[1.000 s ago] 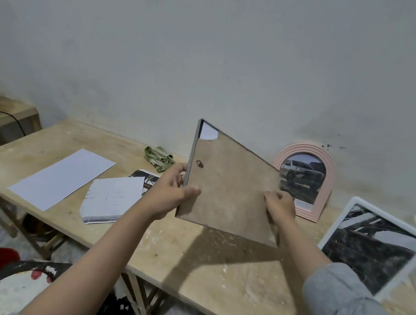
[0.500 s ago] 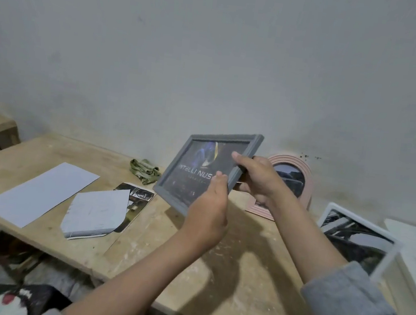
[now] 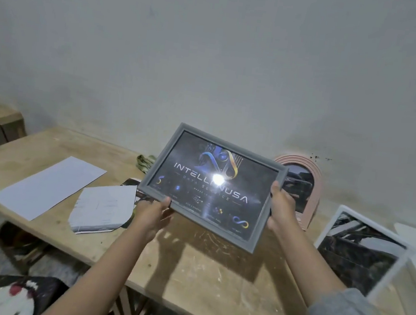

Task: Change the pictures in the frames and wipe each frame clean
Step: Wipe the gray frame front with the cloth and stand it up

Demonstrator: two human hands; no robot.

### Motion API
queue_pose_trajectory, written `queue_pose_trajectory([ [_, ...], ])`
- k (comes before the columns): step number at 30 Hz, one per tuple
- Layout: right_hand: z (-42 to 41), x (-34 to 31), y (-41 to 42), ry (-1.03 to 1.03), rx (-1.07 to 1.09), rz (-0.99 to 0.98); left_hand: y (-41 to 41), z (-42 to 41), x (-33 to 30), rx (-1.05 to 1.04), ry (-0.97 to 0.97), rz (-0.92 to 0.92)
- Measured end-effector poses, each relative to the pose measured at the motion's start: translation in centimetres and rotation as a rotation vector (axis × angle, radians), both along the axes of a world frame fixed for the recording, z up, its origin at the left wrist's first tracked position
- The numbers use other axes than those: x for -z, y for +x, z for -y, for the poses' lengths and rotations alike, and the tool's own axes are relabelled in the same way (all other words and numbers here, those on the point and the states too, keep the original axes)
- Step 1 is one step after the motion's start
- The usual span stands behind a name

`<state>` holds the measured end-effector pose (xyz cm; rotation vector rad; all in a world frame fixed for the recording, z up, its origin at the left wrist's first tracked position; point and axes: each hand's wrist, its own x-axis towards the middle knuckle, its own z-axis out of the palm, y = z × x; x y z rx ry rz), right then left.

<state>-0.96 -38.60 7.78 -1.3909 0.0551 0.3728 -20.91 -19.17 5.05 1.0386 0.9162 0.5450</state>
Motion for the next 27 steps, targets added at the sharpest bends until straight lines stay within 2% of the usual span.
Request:
queue_pose_trajectory([
  [6,-2.4,2.9,1.0,0.028,-0.034,0.038,-0.4,0.9,-0.3,0.261,-0.153,0.039],
  [9,-3.3,0.7,-1.3,0.017,-0.067,0.059,-0.4,1.3,0.1,0.272,-0.181,0.026],
  [16,-6.5,0.4,-2.6,-0.067,-0.073,0.140,-1.0,-0.1,2.0,0.089,-0.219,0.133],
  [19,-8.7,-0.5,-4.0,-0.175,-0.099,0.146,-0.8,-1.6,3.0,0.016,-0.233,0.206],
  [22,-11.8,2.1,-5.1,-0.296,-0.109,0.097,-0.6,-4.3,3.5,-0.067,-0.265,0.268],
  [27,-18.2,4.7,-6.4,-0.456,-0.025,0.073,-1.6,-10.0,4.0,0.003,-0.213,0.272],
])
